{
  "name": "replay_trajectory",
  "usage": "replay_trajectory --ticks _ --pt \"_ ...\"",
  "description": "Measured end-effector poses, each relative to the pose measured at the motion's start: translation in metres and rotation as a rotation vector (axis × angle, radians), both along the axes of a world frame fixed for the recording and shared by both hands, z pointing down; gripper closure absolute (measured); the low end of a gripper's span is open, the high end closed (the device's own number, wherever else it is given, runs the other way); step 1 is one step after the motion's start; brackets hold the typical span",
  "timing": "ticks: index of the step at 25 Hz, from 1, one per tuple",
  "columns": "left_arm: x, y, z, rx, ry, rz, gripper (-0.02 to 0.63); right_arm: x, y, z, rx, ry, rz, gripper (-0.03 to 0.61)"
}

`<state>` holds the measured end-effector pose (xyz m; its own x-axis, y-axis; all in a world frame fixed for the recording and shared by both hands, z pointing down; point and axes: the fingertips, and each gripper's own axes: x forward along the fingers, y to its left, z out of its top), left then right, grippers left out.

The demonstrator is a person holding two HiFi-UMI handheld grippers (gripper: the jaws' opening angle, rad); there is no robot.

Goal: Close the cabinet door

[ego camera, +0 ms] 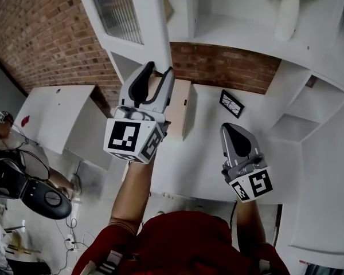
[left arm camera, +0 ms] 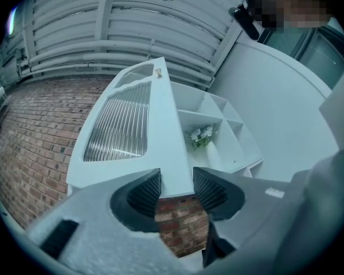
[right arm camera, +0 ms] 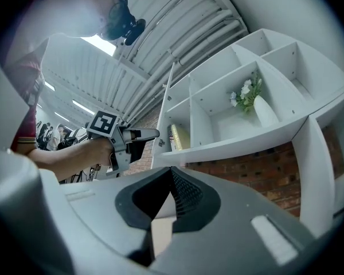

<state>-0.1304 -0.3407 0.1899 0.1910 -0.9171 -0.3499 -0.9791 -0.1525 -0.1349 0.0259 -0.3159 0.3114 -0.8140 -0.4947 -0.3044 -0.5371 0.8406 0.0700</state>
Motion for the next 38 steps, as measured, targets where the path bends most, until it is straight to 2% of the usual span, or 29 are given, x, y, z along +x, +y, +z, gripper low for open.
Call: replay_trajectory --ticks 11,28,38 --pt "0.012 -0.056 0.0 -0.049 -0.025 -0.037 0.445 0.001 -0.027 0.006 -0.019 -0.006 -0.039 0.565" --pt "0.01 -0.104 0.0 -0.07 0.006 -0.121 0.465 0.023 -0.048 0.014 -0.043 0.01 -0.08 0.565" --pt "0.005 -0.119 0.002 -0.083 -0.002 -0.1 0.488 0.011 -0.042 0.012 -0.036 0.016 -0.06 0.565"
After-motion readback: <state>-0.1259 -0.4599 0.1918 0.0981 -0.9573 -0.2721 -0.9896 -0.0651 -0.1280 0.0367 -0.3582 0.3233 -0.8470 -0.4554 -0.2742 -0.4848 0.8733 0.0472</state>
